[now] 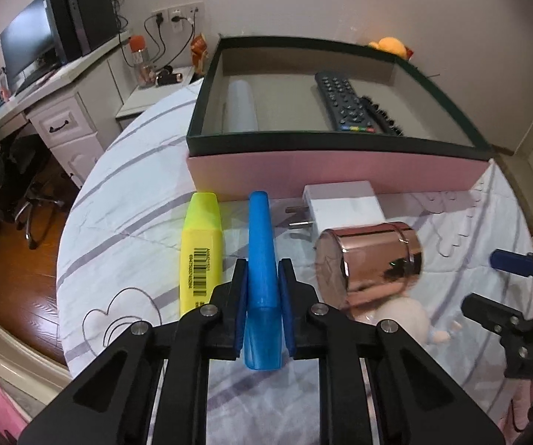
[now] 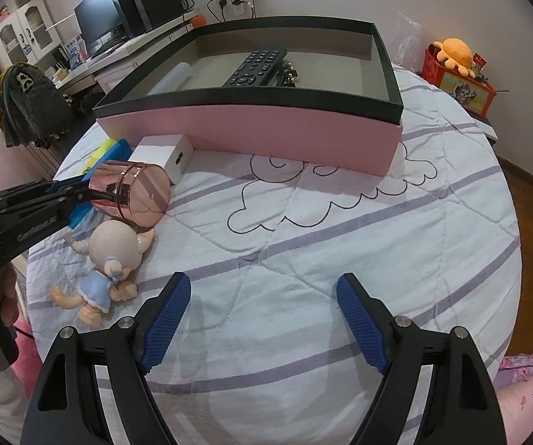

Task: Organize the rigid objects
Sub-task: 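Lift the blue highlighter and carry it over the pink box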

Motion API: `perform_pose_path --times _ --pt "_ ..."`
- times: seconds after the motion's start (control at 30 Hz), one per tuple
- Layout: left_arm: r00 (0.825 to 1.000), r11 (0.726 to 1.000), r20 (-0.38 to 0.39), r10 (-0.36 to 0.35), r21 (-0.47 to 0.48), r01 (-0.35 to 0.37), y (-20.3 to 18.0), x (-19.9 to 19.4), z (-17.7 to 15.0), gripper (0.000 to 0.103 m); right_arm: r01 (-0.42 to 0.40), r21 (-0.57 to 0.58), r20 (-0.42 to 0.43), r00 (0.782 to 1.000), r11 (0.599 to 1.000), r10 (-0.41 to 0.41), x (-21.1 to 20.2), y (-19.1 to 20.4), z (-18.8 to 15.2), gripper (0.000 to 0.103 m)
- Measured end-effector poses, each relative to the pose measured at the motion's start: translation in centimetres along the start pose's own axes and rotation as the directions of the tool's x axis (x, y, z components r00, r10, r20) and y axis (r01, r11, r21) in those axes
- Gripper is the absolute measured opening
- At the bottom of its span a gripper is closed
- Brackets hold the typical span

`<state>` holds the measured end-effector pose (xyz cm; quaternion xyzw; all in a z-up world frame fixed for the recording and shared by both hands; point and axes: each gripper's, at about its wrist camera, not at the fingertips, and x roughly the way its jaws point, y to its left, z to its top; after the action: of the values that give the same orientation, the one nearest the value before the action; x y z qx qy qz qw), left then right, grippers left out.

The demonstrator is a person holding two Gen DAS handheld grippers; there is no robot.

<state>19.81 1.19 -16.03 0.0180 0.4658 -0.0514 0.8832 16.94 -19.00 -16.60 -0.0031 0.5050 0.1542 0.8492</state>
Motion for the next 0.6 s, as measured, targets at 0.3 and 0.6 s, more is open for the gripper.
perform_pose_path --times 0.3,0.6 --pt "0.997 1.000 0.076 -0.019 -0.006 0.019 0.5 -4.4 -0.6 0.016 -0.001 -0.017 0.043 0.999 1.000 0.002 -1.8 1.3 0.4 0.083" --pt "0.986 0.999 0.162 -0.046 0.028 0.042 -0.3 -8.0 1.4 0.016 0.024 -0.003 0.152 0.988 1.000 -0.023 -4.6 1.0 2.9 0.083"
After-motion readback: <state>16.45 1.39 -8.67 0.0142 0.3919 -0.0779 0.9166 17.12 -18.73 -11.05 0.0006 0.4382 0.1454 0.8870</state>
